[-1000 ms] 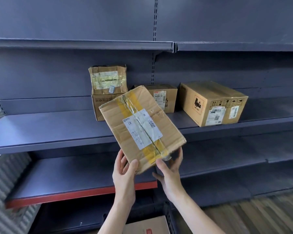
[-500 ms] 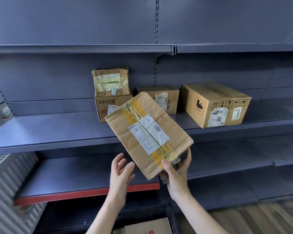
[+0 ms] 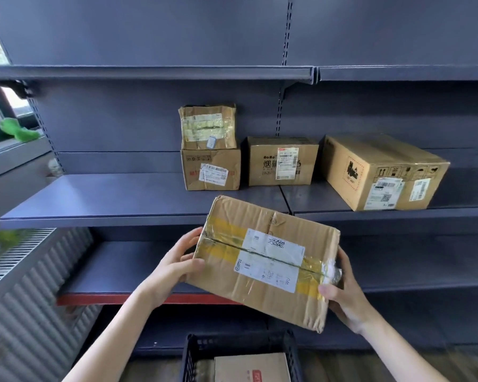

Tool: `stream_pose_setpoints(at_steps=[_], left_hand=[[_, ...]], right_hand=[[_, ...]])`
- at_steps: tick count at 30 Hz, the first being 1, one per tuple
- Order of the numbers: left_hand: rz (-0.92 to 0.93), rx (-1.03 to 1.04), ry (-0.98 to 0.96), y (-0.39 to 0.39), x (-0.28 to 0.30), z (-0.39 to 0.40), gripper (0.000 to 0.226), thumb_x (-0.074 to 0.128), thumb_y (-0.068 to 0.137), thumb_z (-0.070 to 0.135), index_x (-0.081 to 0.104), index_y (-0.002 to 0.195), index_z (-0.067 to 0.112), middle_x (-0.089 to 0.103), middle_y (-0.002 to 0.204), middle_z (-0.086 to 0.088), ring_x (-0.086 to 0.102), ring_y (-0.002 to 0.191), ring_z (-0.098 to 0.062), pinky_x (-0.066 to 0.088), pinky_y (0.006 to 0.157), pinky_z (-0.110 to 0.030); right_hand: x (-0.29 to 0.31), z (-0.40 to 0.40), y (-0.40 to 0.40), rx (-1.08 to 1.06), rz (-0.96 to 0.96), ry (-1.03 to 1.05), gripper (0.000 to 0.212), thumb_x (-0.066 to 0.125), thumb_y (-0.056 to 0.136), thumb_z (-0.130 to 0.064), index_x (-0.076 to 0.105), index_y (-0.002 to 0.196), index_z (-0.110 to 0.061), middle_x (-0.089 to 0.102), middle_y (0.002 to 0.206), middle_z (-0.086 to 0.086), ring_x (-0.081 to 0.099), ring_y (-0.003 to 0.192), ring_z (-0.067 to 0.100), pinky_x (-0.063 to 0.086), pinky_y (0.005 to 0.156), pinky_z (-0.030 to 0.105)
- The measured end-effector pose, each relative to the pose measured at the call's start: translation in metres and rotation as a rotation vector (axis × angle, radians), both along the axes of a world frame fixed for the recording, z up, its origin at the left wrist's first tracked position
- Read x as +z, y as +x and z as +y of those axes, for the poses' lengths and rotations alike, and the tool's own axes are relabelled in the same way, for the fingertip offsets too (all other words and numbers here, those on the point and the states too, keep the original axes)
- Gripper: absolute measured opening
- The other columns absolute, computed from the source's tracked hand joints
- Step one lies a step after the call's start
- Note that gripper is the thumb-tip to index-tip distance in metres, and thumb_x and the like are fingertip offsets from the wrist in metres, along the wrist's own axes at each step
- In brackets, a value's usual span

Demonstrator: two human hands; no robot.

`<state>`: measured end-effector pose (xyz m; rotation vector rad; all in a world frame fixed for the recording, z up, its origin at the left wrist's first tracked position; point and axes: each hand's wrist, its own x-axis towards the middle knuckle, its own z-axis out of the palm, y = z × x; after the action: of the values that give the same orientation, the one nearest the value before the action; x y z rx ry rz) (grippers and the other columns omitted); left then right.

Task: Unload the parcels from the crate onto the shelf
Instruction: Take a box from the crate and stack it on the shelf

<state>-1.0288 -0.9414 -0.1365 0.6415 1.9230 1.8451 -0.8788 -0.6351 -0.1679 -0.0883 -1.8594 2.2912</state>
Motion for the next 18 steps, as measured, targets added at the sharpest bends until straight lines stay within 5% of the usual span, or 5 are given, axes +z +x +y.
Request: stream_pose_setpoints(at_steps=[4,12,16,18], left_hand=[[-0.045,-0.083,0.07,0.006,-0.009,-0.002,0.071,0.071,0.061,0.033,0.049,0.126,0.048,0.063,0.123,0.007,0.063,0.108,-0.016,0.055,0.075,-0.034],[-0.078,0.001,0.197,0.011,-0.021,0.005,0.07,0.07,0.064,0.028,0.049,0.13,0.038,0.065,0.12,-0.002,0.064,0.103,-0.02,0.055,0.074,-0.04],[-0.112,0.118,0.242,0.015,-0.029,0.011,0.068,0.07,0.061,0.029,0.052,0.126,0.039,0.067,0.113,-0.002,0.065,0.099,-0.023,0.056,0.066,-0.038],[-0.147,0.18,0.277,0.016,-0.034,0.013,0.062,0.067,0.066,0.022,0.053,0.124,0.039,0.068,0.108,0.0,0.065,0.096,-0.023,0.056,0.065,-0.042]], right_hand=[[0.006,0.004,-0.008,0.05,-0.001,0.047,0.087,0.076,0.051,-0.021,0.039,0.123,-0.052,0.062,0.12,0.0,0.061,0.109,0.025,0.055,0.075,0.035],[0.023,0.009,-0.021,0.005,-0.011,0.098,0.081,0.077,0.051,-0.031,0.043,0.123,-0.049,0.058,0.124,0.0,0.062,0.107,0.02,0.056,0.071,0.036],[0.028,0.005,-0.027,-0.179,-0.01,0.219,0.085,0.085,0.059,-0.036,0.039,0.129,-0.041,0.05,0.135,0.0,0.051,0.121,0.012,0.046,0.099,0.04],[0.029,0.002,-0.025,-0.218,-0.003,0.278,0.08,0.082,0.059,-0.047,0.039,0.126,-0.046,0.048,0.135,-0.004,0.05,0.117,0.0,0.045,0.095,0.026]])
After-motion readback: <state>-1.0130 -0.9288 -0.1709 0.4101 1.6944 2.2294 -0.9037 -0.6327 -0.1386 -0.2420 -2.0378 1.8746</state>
